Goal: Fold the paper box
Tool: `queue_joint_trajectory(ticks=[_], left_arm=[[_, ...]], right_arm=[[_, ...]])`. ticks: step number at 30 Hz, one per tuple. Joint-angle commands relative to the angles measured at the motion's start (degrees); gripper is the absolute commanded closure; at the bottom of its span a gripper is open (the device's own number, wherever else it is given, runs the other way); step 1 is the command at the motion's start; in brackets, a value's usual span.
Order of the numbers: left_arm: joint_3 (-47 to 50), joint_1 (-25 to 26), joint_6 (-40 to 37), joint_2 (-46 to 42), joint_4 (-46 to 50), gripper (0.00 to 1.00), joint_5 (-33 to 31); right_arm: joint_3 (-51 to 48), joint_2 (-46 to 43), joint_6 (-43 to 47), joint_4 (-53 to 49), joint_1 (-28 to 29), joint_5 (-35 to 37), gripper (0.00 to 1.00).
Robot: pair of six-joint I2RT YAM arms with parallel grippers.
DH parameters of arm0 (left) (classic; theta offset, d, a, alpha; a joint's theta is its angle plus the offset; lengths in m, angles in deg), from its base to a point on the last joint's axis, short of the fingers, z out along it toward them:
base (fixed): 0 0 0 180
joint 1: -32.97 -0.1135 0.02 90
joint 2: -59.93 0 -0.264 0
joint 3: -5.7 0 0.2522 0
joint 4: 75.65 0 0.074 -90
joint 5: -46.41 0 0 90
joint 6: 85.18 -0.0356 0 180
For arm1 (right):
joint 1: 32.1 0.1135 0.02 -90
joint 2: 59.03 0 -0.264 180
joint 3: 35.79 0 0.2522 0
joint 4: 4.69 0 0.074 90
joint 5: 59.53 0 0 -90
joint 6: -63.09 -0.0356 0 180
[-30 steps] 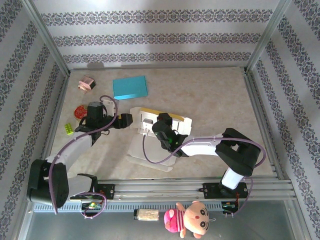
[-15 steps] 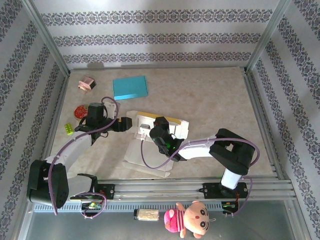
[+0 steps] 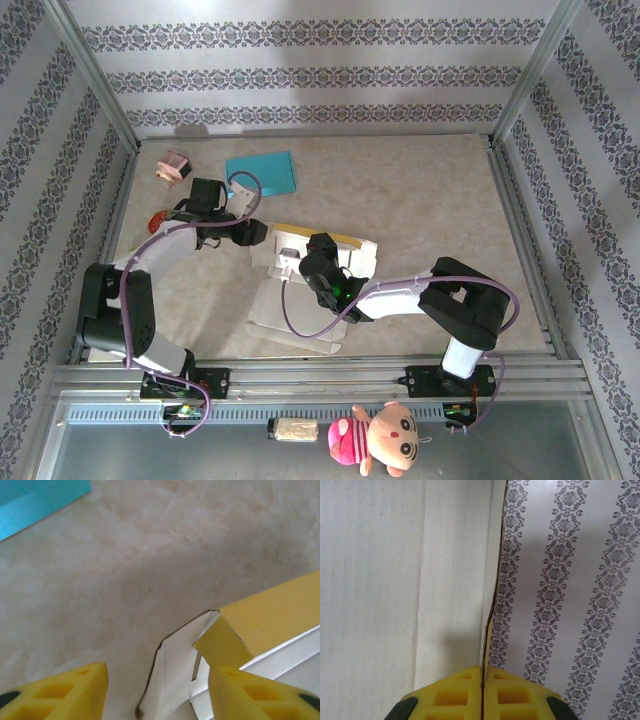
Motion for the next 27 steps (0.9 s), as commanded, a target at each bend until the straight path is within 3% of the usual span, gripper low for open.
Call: queue_joint_trajectory(ticks=[1, 6, 8, 11, 13, 15, 17, 20, 22, 27], left_arm=[[-3.29, 0.14, -7.60, 2.37, 6.21, 0.56, 2.91], [-7.40, 0.14, -12.85, 5.44, 11.99, 0.65, 7.58], [-8.88, 0.13, -14.52, 6.98, 13.75, 0.80, 8.84], [-10.78, 0.12, -16.78, 8.89, 14.45, 0.99, 8.21], [-11.15, 0.14, -18.91, 9.44, 12.80, 1.00, 8.22], [-11.10, 0.14, -21.39, 9.73, 9.62, 1.00, 9.34], [-10.97, 0.22, -24.10, 10.39, 5.94, 1.00, 10.37], [-11.17, 0.31, -27.41, 11.52, 1.69, 1.00, 12.05], [-11.70, 0.40, -29.04, 12.07, 0.21, 1.00, 12.92], [-11.13, 0.71, -32.03, 12.38, -8.41, 1.00, 15.02]], right_arm=[[0.42, -0.19, 0.79, -0.08, 0.39, -0.58, 0.91], [1.01, -0.54, -0.24, -0.89, 0.04, -1.39, 0.89], [1.57, -0.69, -0.82, -1.93, -0.13, -1.79, 0.86], [3.25, -1.63, -3.74, -4.67, -0.40, -2.26, 0.67], [5.33, -4.37, -10.27, -14.03, -0.40, -3.95, 0.51], [10.36, -8.99, -21.85, -33.30, -0.63, -11.32, 0.34], [18.76, -13.20, -37.03, -55.50, -3.07, -26.39, 0.18], [30.35, -14.81, -51.24, -72.43, -9.80, -48.87, 0.02], [36.50, -14.16, -56.14, -78.42, -14.11, -59.11, 0.02], [49.83, -7.15, -66.93, -87.58, -26.43, -74.08, 0.02]])
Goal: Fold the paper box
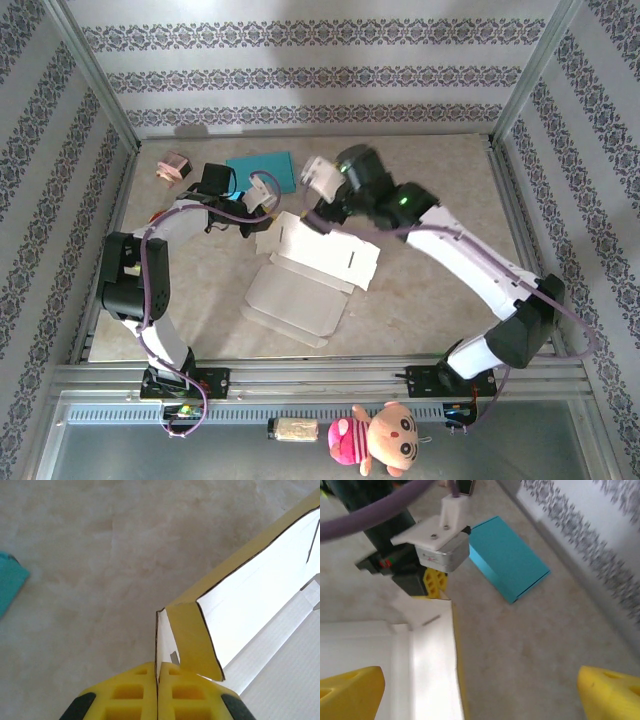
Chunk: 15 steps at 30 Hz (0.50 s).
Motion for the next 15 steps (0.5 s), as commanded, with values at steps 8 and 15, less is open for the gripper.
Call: queue_joint_trajectory(ticks=[8, 15], left_arm=[[1.92, 2.66, -8.73, 1.70, -25.36, 1.00, -0.40], [5.15, 3.06, -9.46, 2.47, -32.22, 1.00, -0.92]], right_arm=[[21.71, 22.11, -18.23, -28.06, -10.83, -23.62, 0.17], [14.87, 23.27, -23.91, -17.62, -11.76, -31.68, 0.43]])
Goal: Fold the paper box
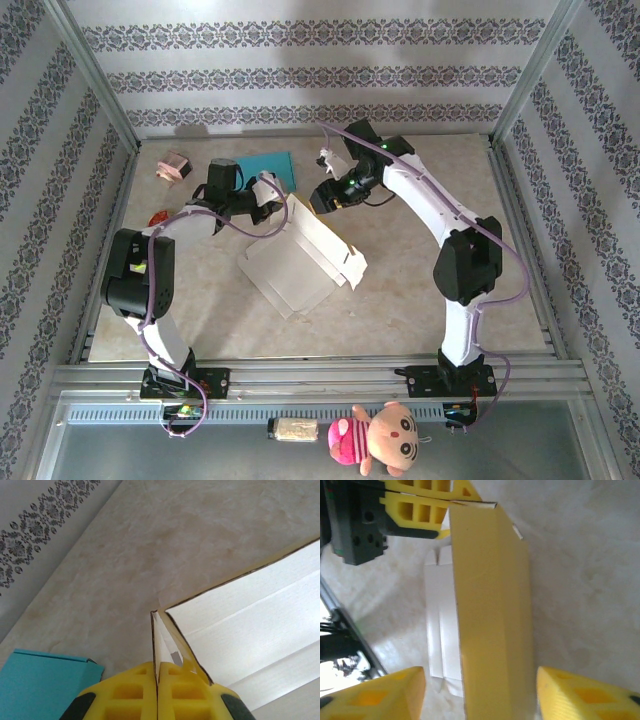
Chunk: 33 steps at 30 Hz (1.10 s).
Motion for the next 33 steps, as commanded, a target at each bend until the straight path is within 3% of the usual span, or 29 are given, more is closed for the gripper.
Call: queue_joint_trajectory(ticks=[1, 6, 18, 33], left_arm=[[1.51, 0.43, -3.24, 1.17, -6.41, 1.00, -0.31], [3.49, 0.40, -1.91, 1.01, -9.64, 1.00, -0.45], [5.20, 0.47, -1.84, -0.02, -11.63, 1.00, 0.03], [4.90, 0.62, -1.03, 1.00, -13.13, 1.00, 0.35]], right_arm=[[-3.86, -1.87, -4.31, 5.68, 0.15, -5.46, 0.47], [-8.07, -2.05, -5.51, 10.38, 1.32, -4.49, 0.56], [-10.03, -2.69, -10.25, 15.10, -2.60, -7.47, 0.48], [-15.14, 0.14, -12.11, 19.80, 0.19, -10.10, 0.51]])
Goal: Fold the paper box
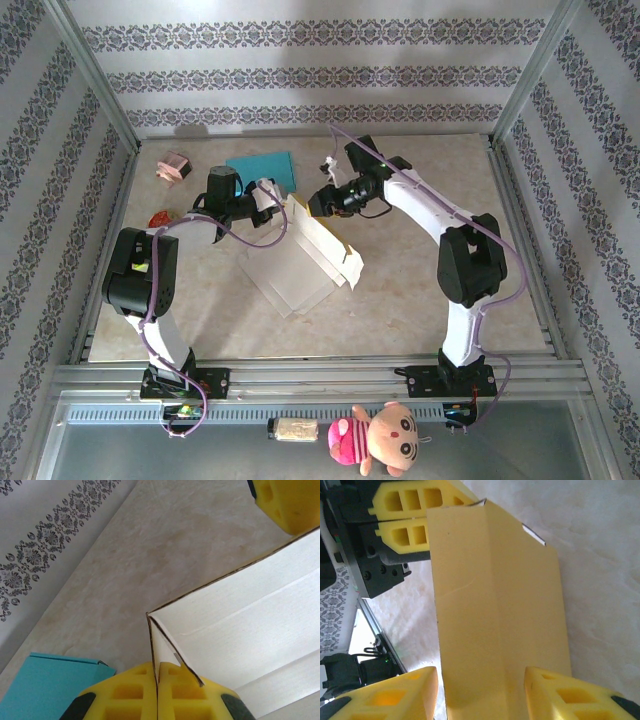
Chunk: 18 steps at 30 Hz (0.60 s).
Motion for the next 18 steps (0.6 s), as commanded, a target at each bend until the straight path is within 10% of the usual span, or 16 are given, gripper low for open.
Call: queue_joint_trajectory(ticks=[1, 13, 18], left_arm=[[0.35, 0.61, -1.15, 0.56, -3.08, 1.00, 1.15], [2.54, 0.61, -0.83, -0.58, -4.19, 0.94, 0.53], [4.04, 0.62, 0.38, -1.57, -6.78, 0.72, -0.52]], right_arm=[[-1.49, 1.43, -0.70, 1.43, 1.08, -1.52, 0.52], [-1.77, 2.05, 0.79, 1.06, 4.78, 4.62, 0.63], [-1.54, 0.71, 1.18, 0.86, 5.44, 8.53, 0.70]])
